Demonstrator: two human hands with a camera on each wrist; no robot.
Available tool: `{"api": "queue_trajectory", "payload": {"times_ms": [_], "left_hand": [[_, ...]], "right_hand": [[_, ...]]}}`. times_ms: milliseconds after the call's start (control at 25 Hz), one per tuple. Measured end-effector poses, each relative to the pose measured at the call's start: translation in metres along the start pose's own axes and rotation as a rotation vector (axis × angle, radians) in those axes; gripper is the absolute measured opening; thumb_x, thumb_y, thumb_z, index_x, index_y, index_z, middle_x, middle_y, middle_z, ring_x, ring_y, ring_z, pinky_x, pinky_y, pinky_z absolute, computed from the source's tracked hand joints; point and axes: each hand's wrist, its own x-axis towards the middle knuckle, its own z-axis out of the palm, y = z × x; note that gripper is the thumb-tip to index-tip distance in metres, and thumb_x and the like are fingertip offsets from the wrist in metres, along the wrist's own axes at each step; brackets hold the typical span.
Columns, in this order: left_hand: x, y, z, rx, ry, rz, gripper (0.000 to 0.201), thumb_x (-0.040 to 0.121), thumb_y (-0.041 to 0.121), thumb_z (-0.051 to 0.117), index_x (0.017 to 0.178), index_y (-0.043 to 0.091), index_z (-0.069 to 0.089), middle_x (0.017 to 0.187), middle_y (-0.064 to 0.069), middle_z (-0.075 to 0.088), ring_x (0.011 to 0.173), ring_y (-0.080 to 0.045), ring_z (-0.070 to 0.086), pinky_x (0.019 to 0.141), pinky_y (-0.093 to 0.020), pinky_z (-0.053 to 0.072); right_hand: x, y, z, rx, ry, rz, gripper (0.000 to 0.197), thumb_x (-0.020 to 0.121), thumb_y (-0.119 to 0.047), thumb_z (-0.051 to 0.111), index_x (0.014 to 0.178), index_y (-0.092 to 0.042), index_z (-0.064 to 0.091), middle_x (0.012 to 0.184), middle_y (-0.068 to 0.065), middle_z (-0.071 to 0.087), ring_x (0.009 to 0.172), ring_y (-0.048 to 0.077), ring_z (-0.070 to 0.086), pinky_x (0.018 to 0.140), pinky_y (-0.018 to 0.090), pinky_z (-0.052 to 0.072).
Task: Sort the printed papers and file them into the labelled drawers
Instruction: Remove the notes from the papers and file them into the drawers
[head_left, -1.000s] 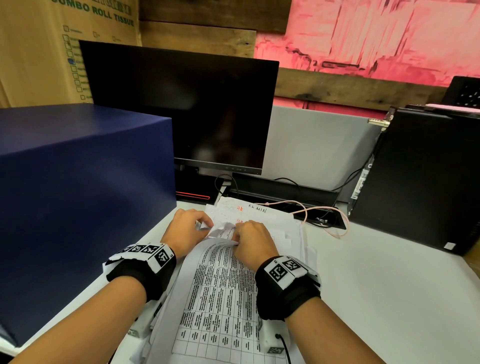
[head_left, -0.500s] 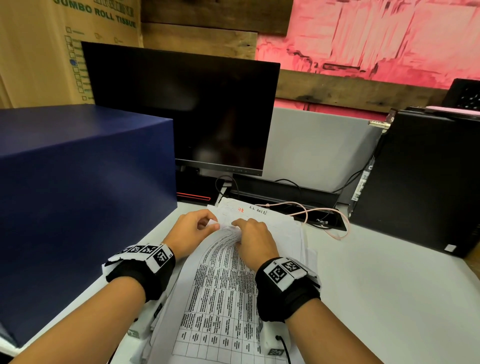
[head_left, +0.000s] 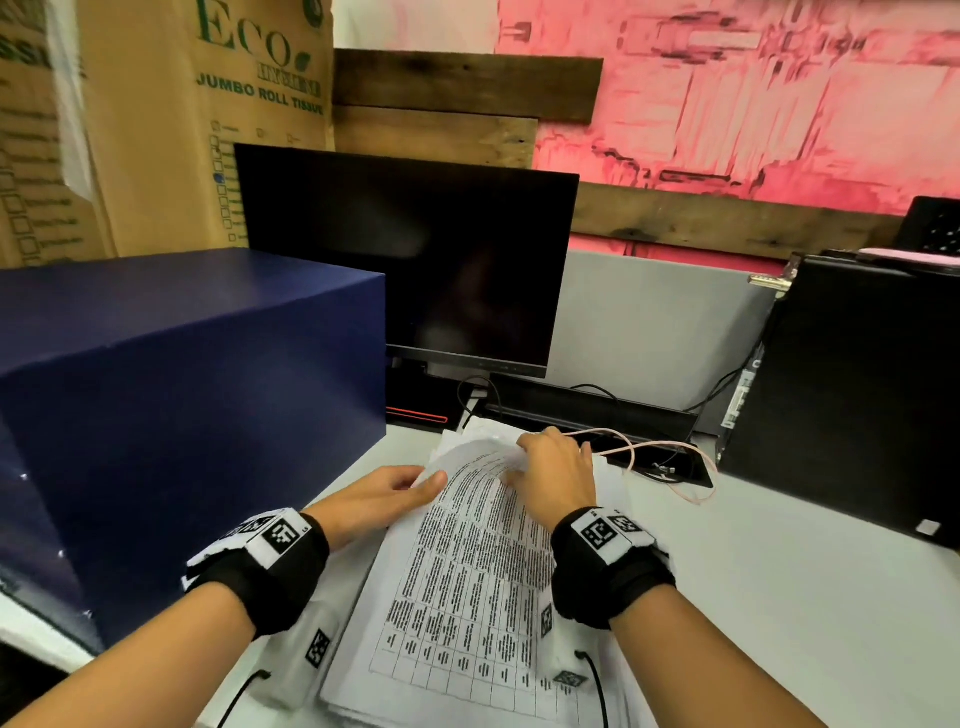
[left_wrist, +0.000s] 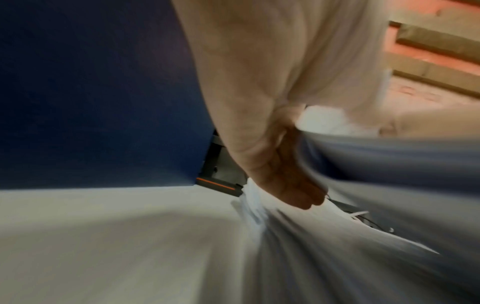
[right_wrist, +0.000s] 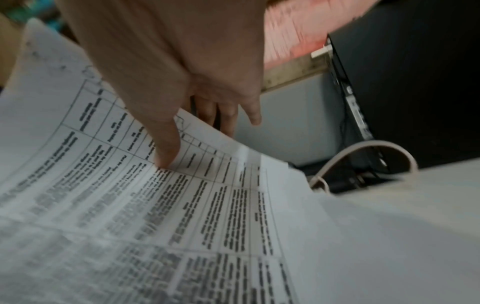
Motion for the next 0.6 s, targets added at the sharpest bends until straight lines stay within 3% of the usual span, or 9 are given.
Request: {"api": "queue_trajectory", "payload": {"times_ms": [80,120,240,320,400,440,520,600], "left_hand": [[0.000,0.006,0.003,0.215,0.111,0.036,0.017,0.092,0.034,0.060,0.104,0.023,0.064,0.096,0.009,0.072,0.089,-0.003,0.067,0.075,-0.012,0.049],[0.002,0.010,0.003,0.274,0.193,0.061,0.017,0.092,0.030,0.062,0.107,0.022,0.065,0.098,0.008,0.071,0.090,-0.004,0.066,0.079,-0.016,0.050],[0.005,0.026,-0.001,0.134,0.349,0.120,0.020,0.093,0.027,0.061,0.112,0.021,0.067,0.103,0.006,0.072,0.097,-0.011,0.067,0.093,-0.036,0.052],[-0.001,0.043,0.000,-0.046,0.391,0.165,0.026,0.095,0.023,0.059,0.119,0.016,0.064,0.108,0.003,0.071,0.101,-0.013,0.066,0.094,-0.037,0.052],[-0.007,0.058,0.003,-0.239,0.390,0.208,0.030,0.095,0.016,0.057,0.124,0.011,0.060,0.113,-0.002,0.069,0.106,-0.017,0.065,0.098,-0.039,0.050],[-0.010,0.064,0.005,-0.285,0.377,0.231,0.031,0.094,0.015,0.057,0.125,0.012,0.059,0.115,-0.003,0.069,0.108,-0.019,0.064,0.099,-0.041,0.048],[-0.011,0.073,0.008,-0.269,0.377,0.286,0.034,0.092,0.018,0.060,0.126,0.016,0.056,0.119,-0.002,0.067,0.111,-0.021,0.063,0.101,-0.046,0.047],[-0.010,0.080,0.008,-0.278,0.406,0.339,0.039,0.091,0.025,0.061,0.128,0.019,0.053,0.123,0.000,0.065,0.113,-0.020,0.062,0.102,-0.048,0.045]], "right_hand": [[0.003,-0.008,-0.024,0.071,0.061,-0.042,0.021,0.090,-0.029,0.061,0.110,-0.020,0.060,0.109,0.002,0.064,0.114,0.025,0.055,0.116,0.049,0.019],[0.004,-0.012,-0.035,0.105,0.133,-0.092,0.019,0.090,-0.028,0.062,0.106,-0.021,0.060,0.106,0.001,0.065,0.111,0.025,0.056,0.114,0.049,0.022],[0.002,-0.007,-0.064,0.296,0.407,-0.143,0.040,0.084,-0.024,0.070,0.121,-0.021,0.054,0.121,0.002,0.057,0.121,0.022,0.046,0.112,0.046,0.026],[-0.004,0.012,-0.077,0.515,0.503,0.029,0.061,0.084,-0.025,0.071,0.136,-0.014,0.042,0.136,0.006,0.046,0.129,0.022,0.037,0.113,0.040,0.027],[-0.014,0.031,-0.085,0.770,0.381,0.238,0.070,0.087,-0.033,0.068,0.142,-0.009,0.033,0.144,0.010,0.041,0.130,0.024,0.039,0.109,0.038,0.033],[-0.020,0.037,-0.086,0.918,0.260,0.259,0.066,0.090,-0.036,0.064,0.142,-0.009,0.034,0.143,0.009,0.044,0.126,0.021,0.044,0.104,0.035,0.039],[-0.031,0.040,-0.087,1.112,0.123,0.167,0.042,0.098,-0.030,0.054,0.135,-0.011,0.046,0.133,0.002,0.056,0.109,0.009,0.055,0.087,0.021,0.045],[-0.036,0.035,-0.094,1.165,0.220,0.070,0.027,0.101,-0.023,0.048,0.126,-0.015,0.053,0.121,-0.007,0.062,0.101,-0.002,0.057,0.079,0.014,0.045]]}}
